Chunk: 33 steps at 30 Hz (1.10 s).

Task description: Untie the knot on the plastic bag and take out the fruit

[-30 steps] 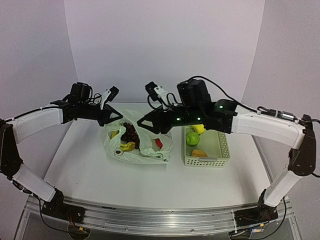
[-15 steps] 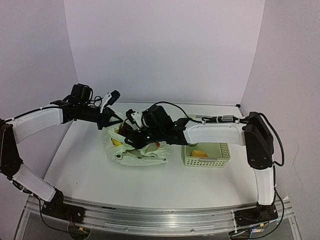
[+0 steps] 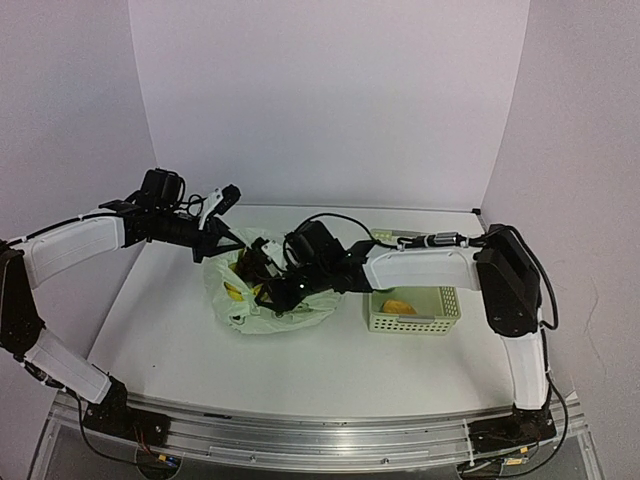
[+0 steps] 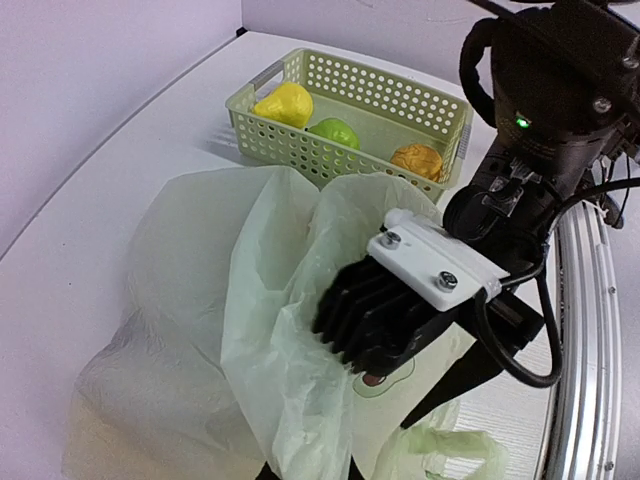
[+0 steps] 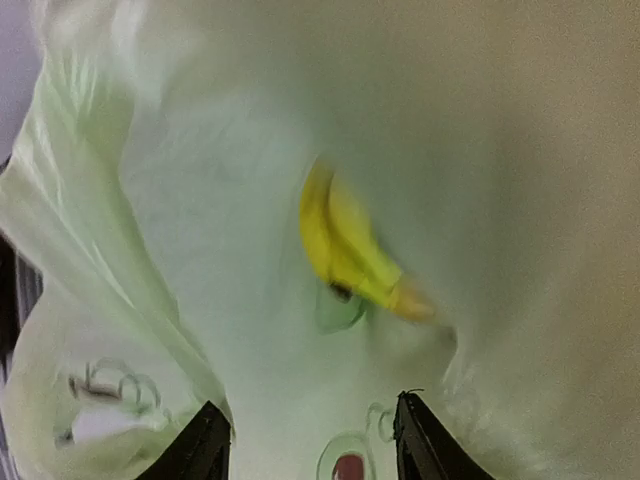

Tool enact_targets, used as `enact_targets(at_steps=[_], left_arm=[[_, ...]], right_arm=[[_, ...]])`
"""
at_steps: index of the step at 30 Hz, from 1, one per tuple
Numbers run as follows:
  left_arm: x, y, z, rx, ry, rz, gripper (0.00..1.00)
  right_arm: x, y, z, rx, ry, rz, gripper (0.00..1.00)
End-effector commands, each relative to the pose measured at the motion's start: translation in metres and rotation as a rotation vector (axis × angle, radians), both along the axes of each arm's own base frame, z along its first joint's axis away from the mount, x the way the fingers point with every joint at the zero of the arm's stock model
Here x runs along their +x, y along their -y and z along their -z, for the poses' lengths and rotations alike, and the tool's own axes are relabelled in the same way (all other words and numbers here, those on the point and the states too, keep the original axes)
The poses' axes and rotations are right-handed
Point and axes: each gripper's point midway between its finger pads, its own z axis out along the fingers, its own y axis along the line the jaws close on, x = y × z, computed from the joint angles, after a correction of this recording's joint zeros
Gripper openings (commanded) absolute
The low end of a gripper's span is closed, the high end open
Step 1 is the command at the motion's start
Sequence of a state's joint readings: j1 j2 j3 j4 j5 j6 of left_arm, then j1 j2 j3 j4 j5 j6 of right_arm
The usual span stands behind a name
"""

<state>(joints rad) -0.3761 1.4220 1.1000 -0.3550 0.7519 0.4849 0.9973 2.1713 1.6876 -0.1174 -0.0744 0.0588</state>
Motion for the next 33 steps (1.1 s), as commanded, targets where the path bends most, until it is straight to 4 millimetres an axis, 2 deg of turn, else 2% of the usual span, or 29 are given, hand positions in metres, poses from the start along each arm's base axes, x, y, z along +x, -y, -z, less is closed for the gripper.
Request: enact_targets(at_steps=[1,4,6,10,12,16,22,25,28,33], left_arm=[[0.001,0.0,-0.021,-0.018,0.071,0.019,0.0],[0.0,0.001,-0.02,-0.022,0.064,0.028,0.0],[-0.002,0.002,-0.02,-0.026,0.063,0.041,0.0],[-0.01,0.007,-0.023,-0.039,0.063,0.071,0.0],[-0.015,0.011,-0.021,-0.037,0.052,0.081,0.0],[-0.021,0.016,-0.017,-0.042,0.013,0.09,0.0],[-0.008,0.014,-0.018,-0.048,-0.027,0.034,0.0],[-0.008,0.013,-0.018,-0.051,-0.024,0.039,0.0],[-0.006,0.013,-0.019,-0.052,-0.025,0.038,0.0],[-0.002,0.011,-0.023,-0.071,-0.037,0.039,0.0]], right_arm=[[-0.047,0.025,-0.025,0.056,-0.077,-0.23,0.58],[-0.058,0.034,-0.033,0.065,-0.078,-0.255,0.64],[-0.056,0.035,-0.033,0.061,-0.074,-0.242,0.64],[-0.023,0.031,-0.017,-0.008,-0.021,-0.098,0.51],[-0.007,0.018,-0.019,-0.021,0.035,-0.048,0.46],[0.008,-0.008,-0.007,-0.052,0.099,-0.032,0.44],[0.032,-0.018,0.012,-0.11,0.196,-0.01,0.46],[0.036,-0.031,0.017,-0.107,0.242,-0.065,0.54],[0.035,-0.05,0.019,-0.076,0.289,-0.155,0.7],[0.03,-0.064,0.034,-0.091,0.415,-0.317,0.81]])
